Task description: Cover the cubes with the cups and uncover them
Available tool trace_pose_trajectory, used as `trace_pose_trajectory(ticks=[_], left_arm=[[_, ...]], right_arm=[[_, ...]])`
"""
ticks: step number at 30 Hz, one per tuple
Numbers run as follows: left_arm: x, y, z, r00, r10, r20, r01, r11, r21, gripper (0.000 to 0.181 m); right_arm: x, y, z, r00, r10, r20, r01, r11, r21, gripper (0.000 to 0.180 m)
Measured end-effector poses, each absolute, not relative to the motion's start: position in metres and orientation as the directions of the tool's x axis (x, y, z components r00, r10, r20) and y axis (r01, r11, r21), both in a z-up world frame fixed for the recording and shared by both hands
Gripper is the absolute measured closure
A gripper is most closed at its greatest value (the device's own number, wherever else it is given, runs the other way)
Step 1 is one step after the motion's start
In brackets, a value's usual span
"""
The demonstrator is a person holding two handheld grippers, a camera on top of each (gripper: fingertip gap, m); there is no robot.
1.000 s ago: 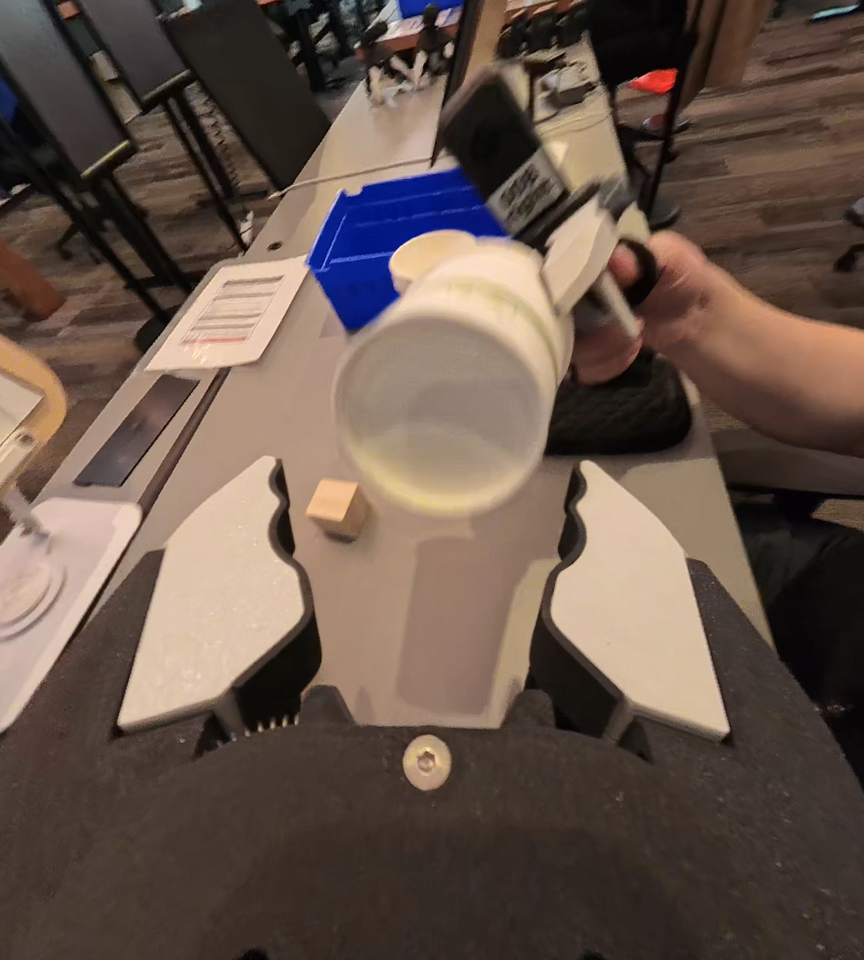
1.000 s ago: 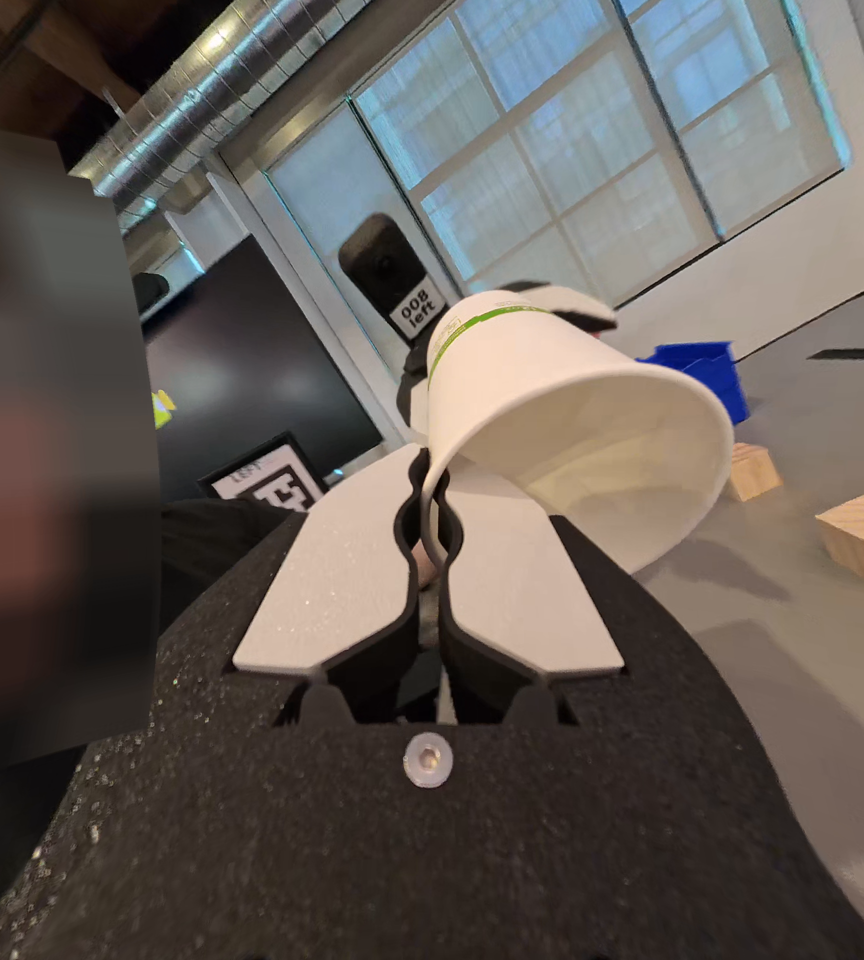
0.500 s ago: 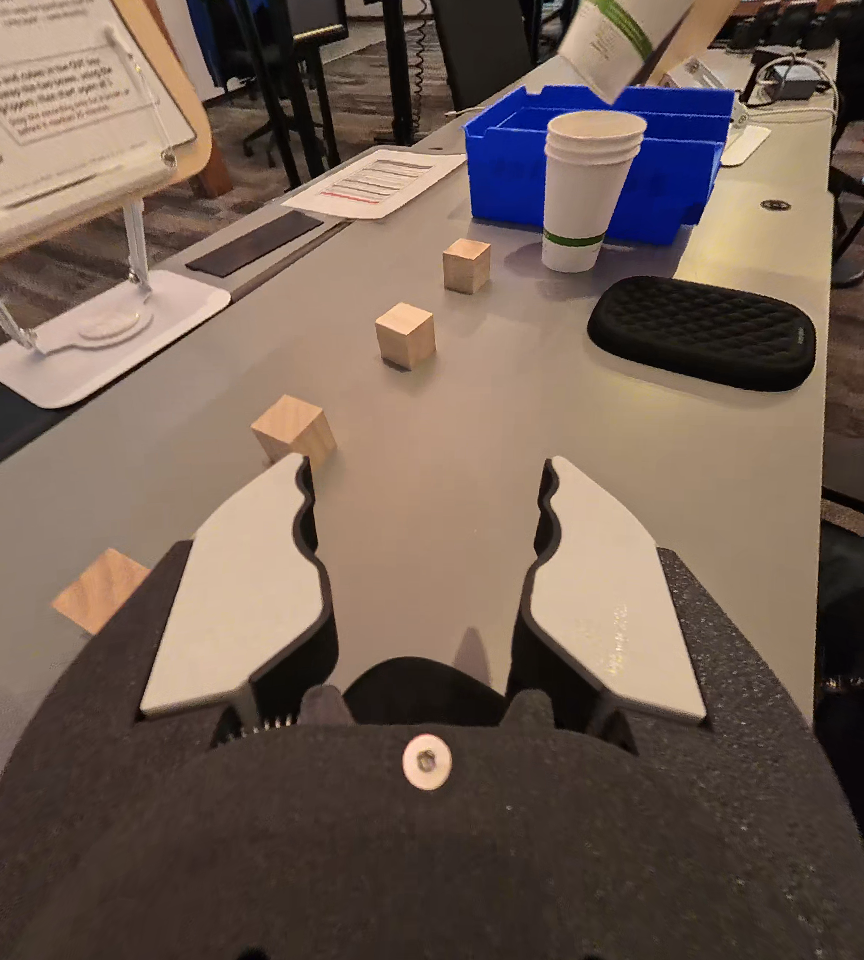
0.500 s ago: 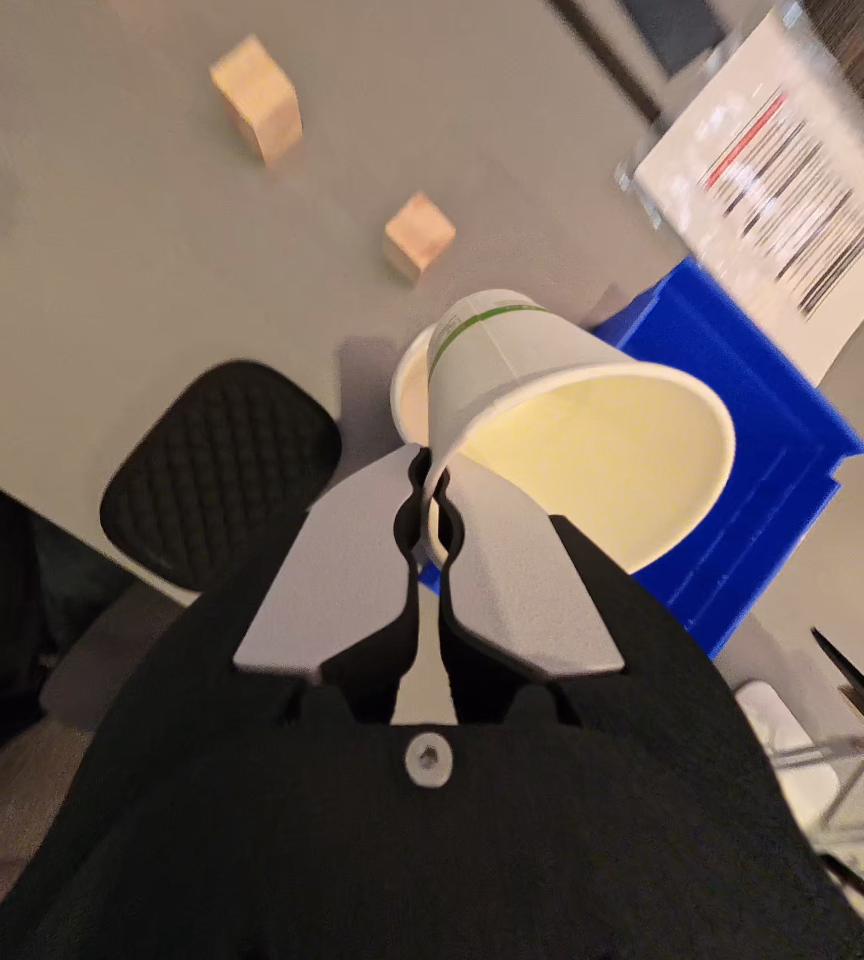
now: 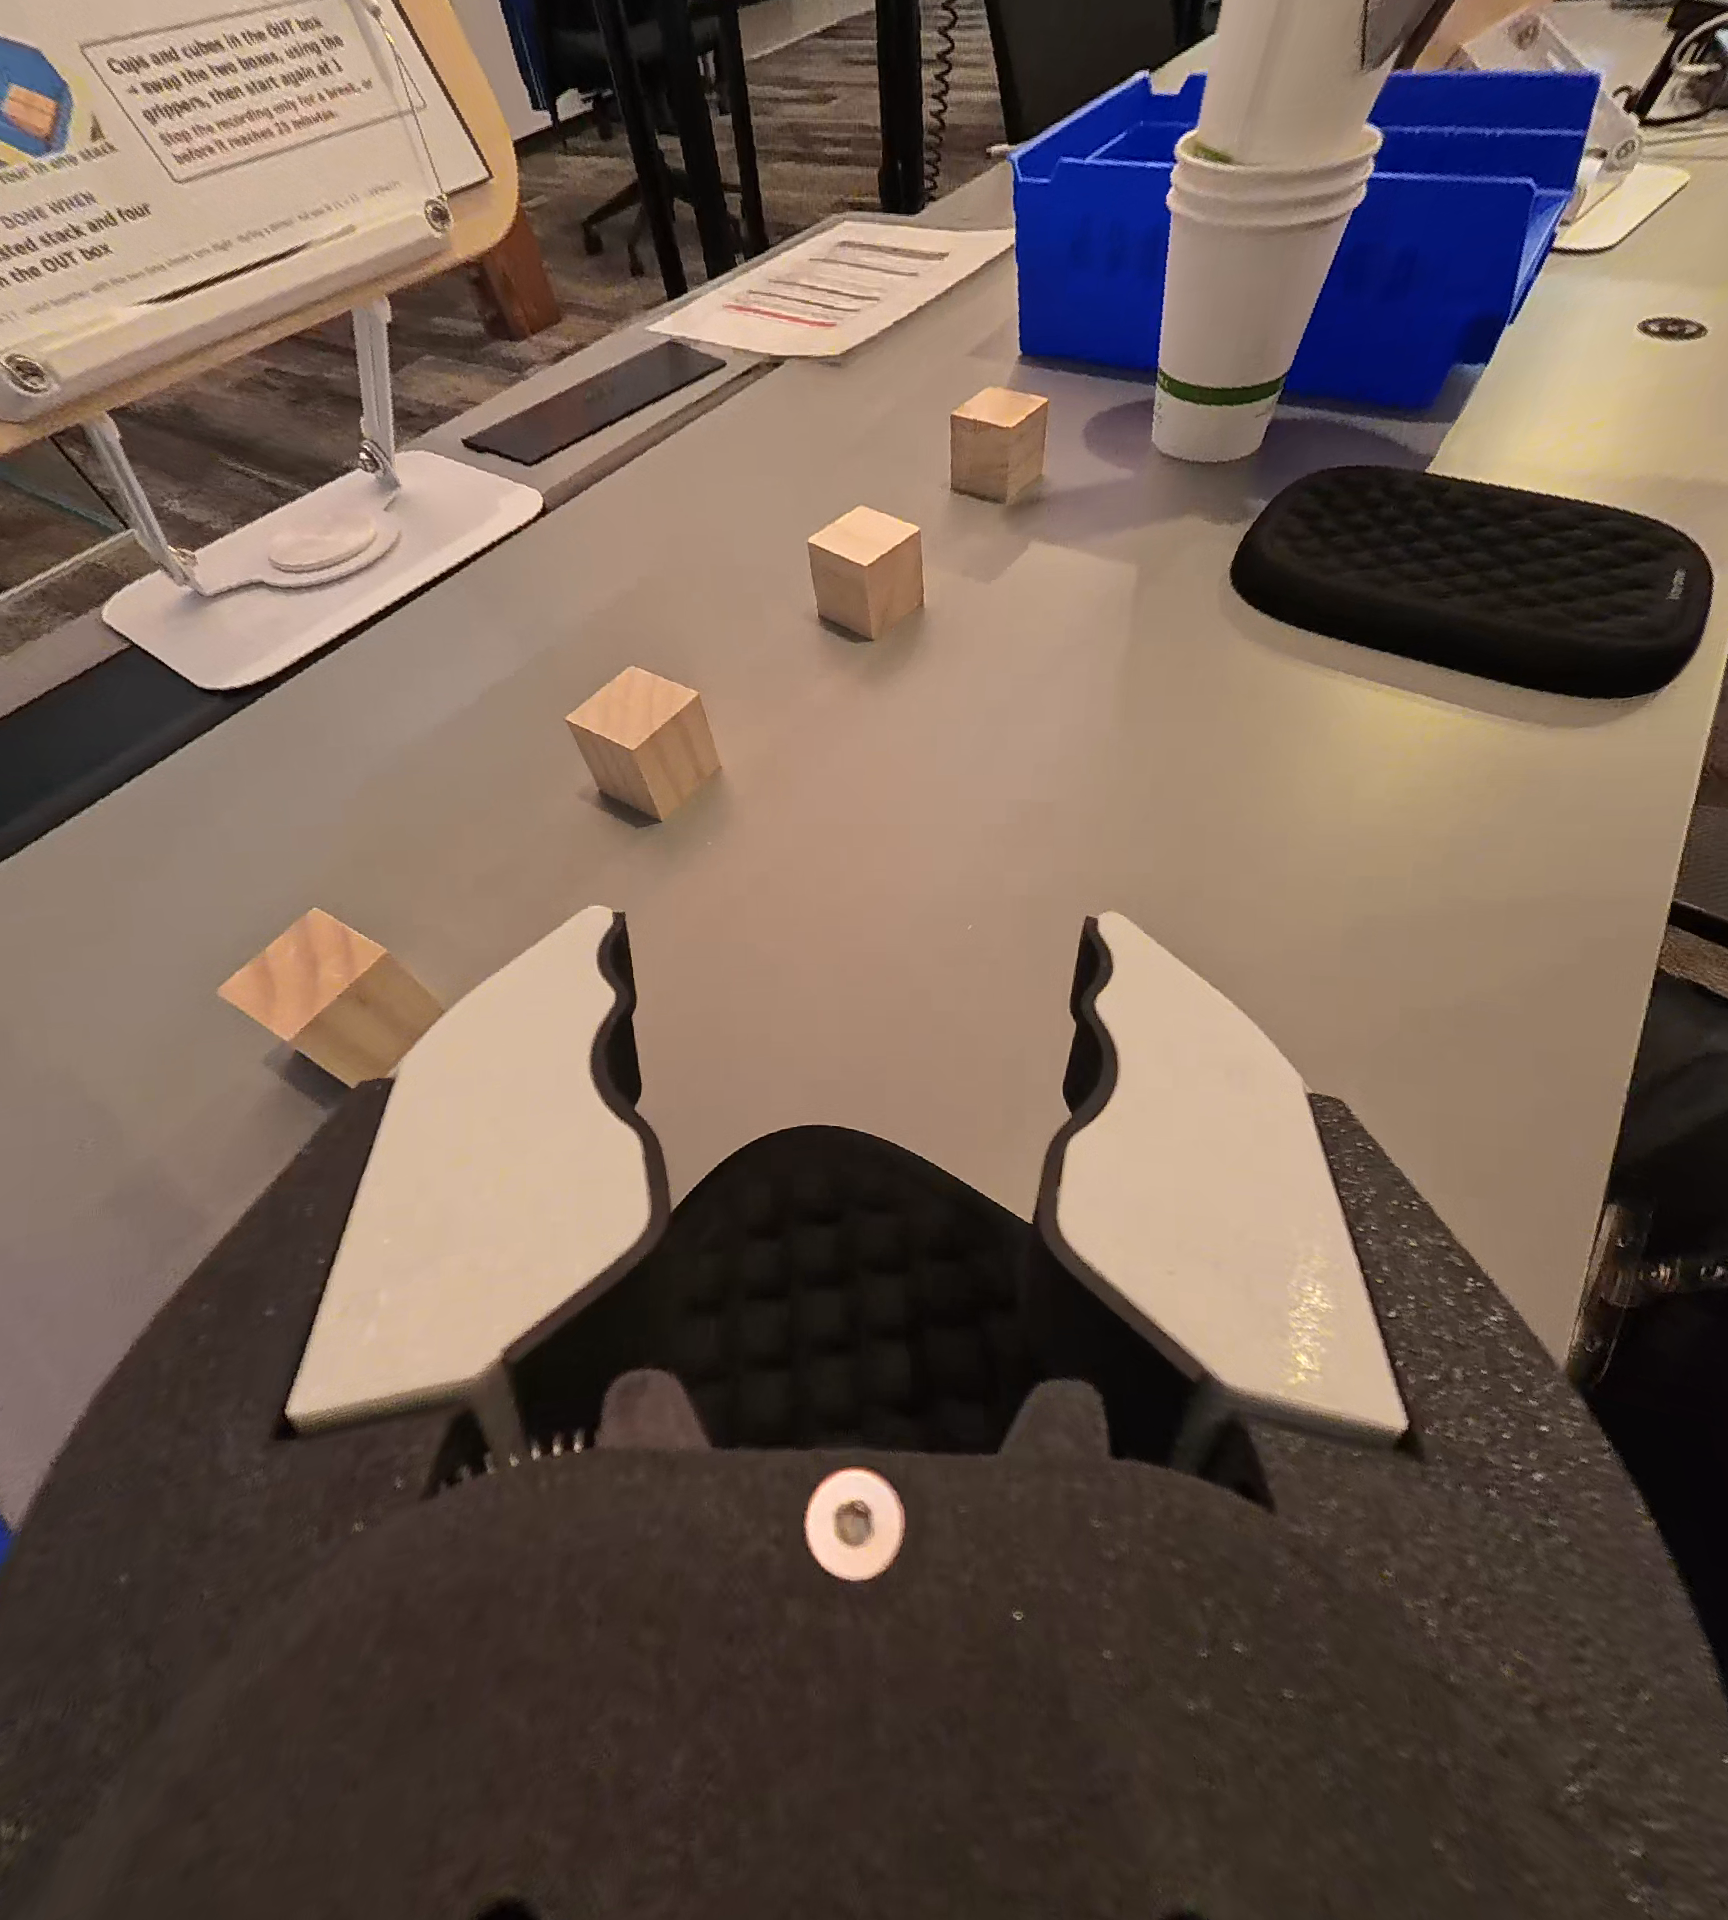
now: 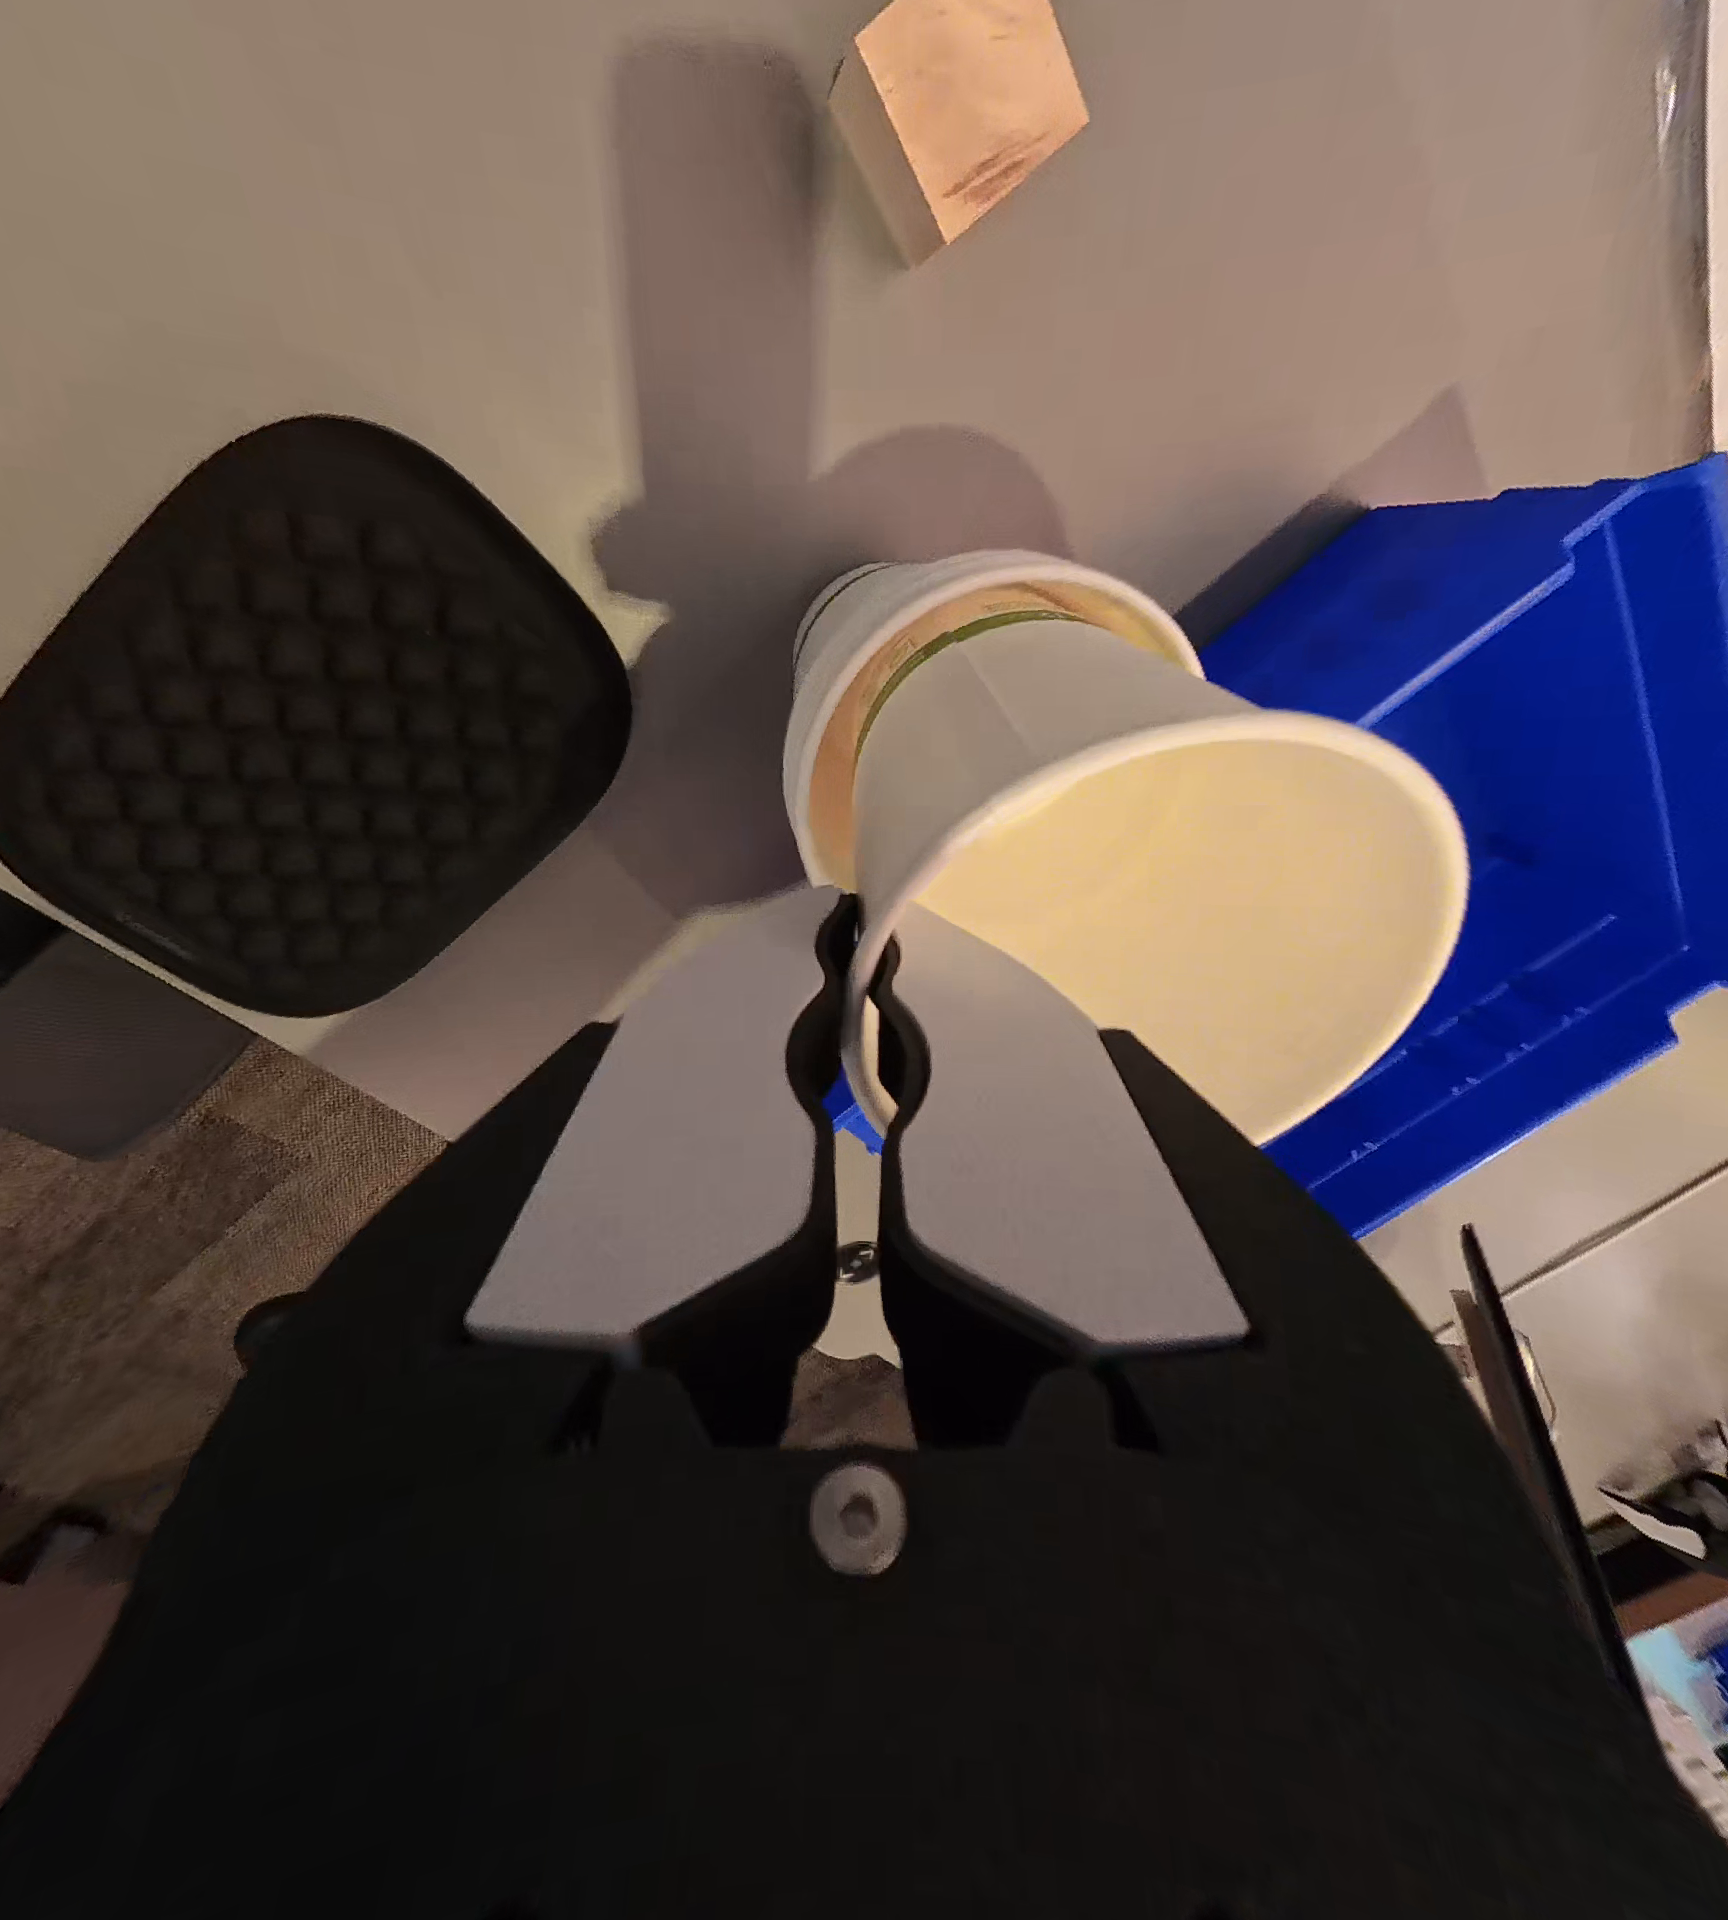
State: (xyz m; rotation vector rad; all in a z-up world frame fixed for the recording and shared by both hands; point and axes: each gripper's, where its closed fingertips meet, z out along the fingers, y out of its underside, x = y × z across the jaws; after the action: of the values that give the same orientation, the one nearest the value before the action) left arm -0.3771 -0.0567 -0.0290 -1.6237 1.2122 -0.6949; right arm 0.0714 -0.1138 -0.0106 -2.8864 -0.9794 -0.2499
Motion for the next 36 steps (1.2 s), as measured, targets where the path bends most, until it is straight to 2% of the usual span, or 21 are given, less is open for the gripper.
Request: trace_pose_trajectory(ticks=[9,16,19,21,22,23,25,27,31,36], left_arm=[[-0.384,-0.056,-0.031,0.358,-0.930,-0.079,-0.373,-0.065,-0.925,0.100],[-0.382,-0.059,-0.034,0.350,-0.933,-0.083,-0.393,-0.065,-0.917,0.099],[-0.382,-0.062,-0.036,0.346,-0.934,-0.084,-0.398,-0.065,-0.915,0.099],[-0.382,-0.063,-0.038,0.345,-0.935,-0.086,-0.402,-0.064,-0.913,0.099],[-0.383,-0.064,-0.038,0.345,-0.934,-0.088,-0.404,-0.063,-0.913,0.099],[-0.383,-0.065,-0.039,0.346,-0.934,-0.091,-0.405,-0.061,-0.912,0.099],[-0.382,-0.067,-0.040,0.344,-0.934,-0.095,-0.404,-0.056,-0.913,0.099],[-0.380,-0.070,-0.039,0.336,-0.937,-0.095,-0.401,-0.051,-0.915,0.099],[-0.375,-0.075,-0.035,0.318,-0.940,-0.123,-0.411,-0.020,-0.911,0.099],[-0.368,-0.084,-0.026,0.288,-0.944,-0.164,-0.412,0.032,-0.911,0.100]], right_arm=[[0.075,-0.112,-0.019,0.781,0.597,0.182,0.609,-0.793,-0.011,0.174],[0.074,-0.112,-0.011,0.748,0.612,0.258,0.644,-0.763,-0.057,0.167],[0.067,-0.110,0.006,0.748,0.573,0.335,0.650,-0.736,-0.192,0.163],[0.061,-0.112,0.019,0.766,0.520,0.378,0.636,-0.697,-0.331,0.157],[0.059,-0.113,0.026,0.784,0.473,0.401,0.616,-0.669,-0.416,0.149],[0.056,-0.115,0.033,0.807,0.418,0.418,0.589,-0.623,-0.514,0.142],[0.048,-0.122,0.042,0.879,0.293,0.377,0.477,-0.510,-0.715,0.138],[0.044,-0.133,0.036,0.935,0.188,0.300,0.352,-0.404,-0.845,0.126],[0.053,-0.147,0.001,0.979,-0.021,0.201,0.182,-0.342,-0.922,0.118],[0.058,-0.136,-0.043,0.992,-0.124,0.036,-0.010,-0.352,-0.936,0.099]])
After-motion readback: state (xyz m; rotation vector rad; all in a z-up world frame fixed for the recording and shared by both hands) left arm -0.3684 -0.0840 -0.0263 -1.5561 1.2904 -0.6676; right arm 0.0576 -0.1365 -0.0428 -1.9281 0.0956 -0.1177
